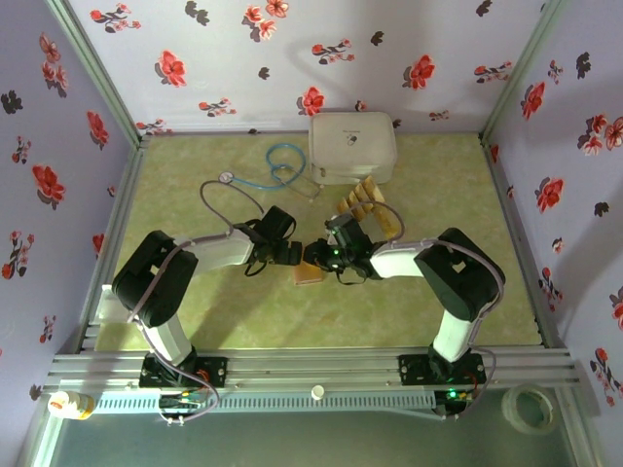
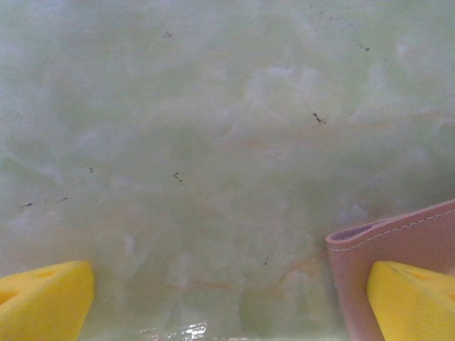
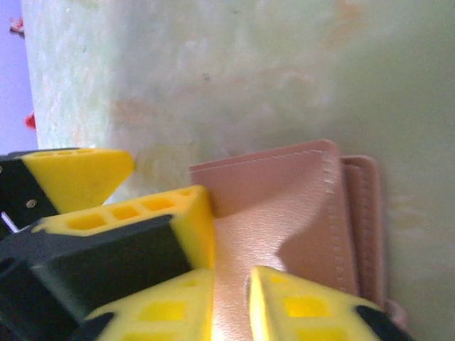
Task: Put the credit cards into the card holder
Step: Close the button on the card holder, then reset both arms
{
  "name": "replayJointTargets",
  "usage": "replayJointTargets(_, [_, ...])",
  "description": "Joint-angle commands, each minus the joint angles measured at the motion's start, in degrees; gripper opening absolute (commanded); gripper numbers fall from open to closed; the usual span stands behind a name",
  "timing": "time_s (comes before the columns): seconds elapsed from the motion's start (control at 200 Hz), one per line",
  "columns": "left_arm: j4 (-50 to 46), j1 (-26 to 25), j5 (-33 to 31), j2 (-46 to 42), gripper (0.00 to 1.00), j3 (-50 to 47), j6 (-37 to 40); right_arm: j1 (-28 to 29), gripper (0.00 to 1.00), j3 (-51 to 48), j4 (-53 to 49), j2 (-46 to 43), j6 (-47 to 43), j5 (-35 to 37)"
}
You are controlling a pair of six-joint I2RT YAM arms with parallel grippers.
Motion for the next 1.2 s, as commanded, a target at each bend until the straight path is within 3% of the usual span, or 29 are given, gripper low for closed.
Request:
replayJointTargets(0.0, [-5.93, 0.05, 1.35, 0.95, 1.00, 0.70, 2.45, -0.42, 0.43, 4.69, -13.16, -1.37, -2.59, 2.10])
replayJointTargets(0.115, [-8.25, 2.29, 0.52, -3.92, 1.00, 4.32, 3.41, -0.41, 0.68, 11.41, -19.19, -5.22, -5.23, 2.52])
replayJointTargets(0.175, [-8.92, 3.79, 0.42, -6.65, 1.00, 5.66, 3.48, -0.41, 0.96, 13.57, -21.13, -7.27, -5.82, 2.89])
replayJointTargets(0.19, [-8.99, 4.10, 0.47, -7.59, 1.00, 6.04, 3.50, -0.41, 0.99, 14.04, -21.51, -7.98, -5.97, 2.93])
replayJointTargets(0.33, [-8.97, 6.68, 0.35, -15.54, 1.00, 6.72, 4.51, -0.58, 0.99, 15.55, -24.96, -14.49, -7.98, 4.97])
replayJointTargets(0.475, [-6.14, 9.42, 0.07, -24.46, 1.00, 3.86, 6.19, -1.86, 0.99, 14.09, -29.85, -23.31, -12.19, 11.78])
replayJointTargets(0.635, [-0.95, 12.90, -0.55, -33.85, 1.00, -1.43, 7.94, -5.27, 0.99, 11.64, -37.74, -33.38, -18.08, 24.43])
replayJointTargets(0.8, [7.16, 15.23, -8.06, -41.28, 1.00, -9.90, 13.12, -8.88, 0.99, 6.55, -40.06, -44.18, -22.06, 47.53])
replayJointTargets(0.955, [21.94, 16.74, -17.74, -47.32, 1.00, -20.68, 22.11, -13.96, 0.99, -2.86, -30.46, -52.70, -29.26, 66.76])
replayJointTargets(1.05, [27.32, 19.52, -20.10, -48.28, 1.00, -24.60, 25.28, -17.96, 0.99, -9.08, -20.58, -55.34, -34.66, 70.60])
replayJointTargets(1.195, [30.03, 25.04, -21.20, -46.00, 1.00, -27.92, 25.23, -25.15, 0.99, -12.82, -15.71, -53.98, -37.20, 70.50])
